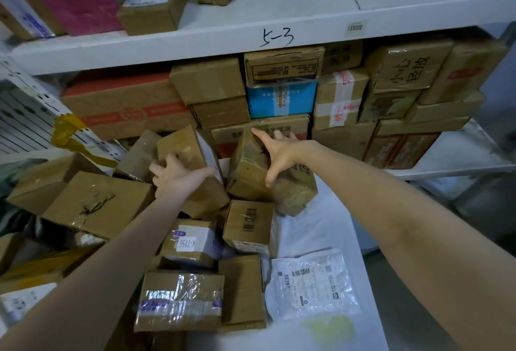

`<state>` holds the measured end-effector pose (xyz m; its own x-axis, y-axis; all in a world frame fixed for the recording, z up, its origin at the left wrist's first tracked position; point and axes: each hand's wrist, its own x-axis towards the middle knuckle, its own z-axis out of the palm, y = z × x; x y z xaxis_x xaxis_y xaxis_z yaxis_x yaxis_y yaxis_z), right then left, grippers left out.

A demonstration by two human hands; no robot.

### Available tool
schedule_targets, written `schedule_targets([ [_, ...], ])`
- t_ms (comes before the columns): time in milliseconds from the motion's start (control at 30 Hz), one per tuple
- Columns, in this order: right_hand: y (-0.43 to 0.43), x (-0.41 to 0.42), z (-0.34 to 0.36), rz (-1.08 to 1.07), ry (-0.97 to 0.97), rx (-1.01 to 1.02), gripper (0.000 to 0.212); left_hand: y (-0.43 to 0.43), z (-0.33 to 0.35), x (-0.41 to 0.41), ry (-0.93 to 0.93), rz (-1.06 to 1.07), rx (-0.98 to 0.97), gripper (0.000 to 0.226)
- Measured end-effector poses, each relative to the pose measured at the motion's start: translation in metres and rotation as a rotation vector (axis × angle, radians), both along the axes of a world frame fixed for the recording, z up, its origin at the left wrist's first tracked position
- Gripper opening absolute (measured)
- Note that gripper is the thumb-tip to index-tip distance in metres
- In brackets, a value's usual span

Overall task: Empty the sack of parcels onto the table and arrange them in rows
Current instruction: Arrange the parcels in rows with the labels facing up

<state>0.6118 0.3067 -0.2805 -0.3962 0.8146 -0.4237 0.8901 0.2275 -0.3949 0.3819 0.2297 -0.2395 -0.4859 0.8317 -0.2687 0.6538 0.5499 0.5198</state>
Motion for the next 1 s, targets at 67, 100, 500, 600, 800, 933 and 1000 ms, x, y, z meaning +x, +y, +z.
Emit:
schedule_targets([
  [67, 0.003, 0.009, 0.010, -0.104, 0.072, -0.060, 0.144, -0.001, 0.006, -0.005, -0.038, 0.042, 0.063, 0.101],
  [100, 0.005, 0.015, 0.013, -0.157, 0.134, -0.107, 0.145, -0.002, 0.008, -0.007, -0.047, 0.043, 0.090, 0.099],
  [500, -0.035, 0.085, -0.021, -0.809, 0.773, -0.435, 0.041, -0.024, 0.009, 0.009, -0.485, 0.105, 0.188, 0.073],
  [600, -0.041, 0.086, -0.051, -0.899, 0.393, -0.044, 0.049, -0.024, 0.006, 0.011, -0.533, 0.154, 0.177, 0.074],
  [800, -0.049, 0.050, -0.025, -0.672, 0.285, 0.237, 0.075, -0.017, 0.006, 0.011, -0.535, 0.102, 0.164, 0.072],
  [933, -0.057, 0.013, -0.024, -0.230, -0.079, 0.129, 0.125, -0.016, 0.011, 0.014, -0.545, 0.083, 0.164, 0.078],
  [1000, -0.058, 0.005, -0.027, -0.269, -0.113, 0.074, 0.130, -0.017, 0.012, 0.013, -0.544, 0.074, 0.166, 0.077],
])
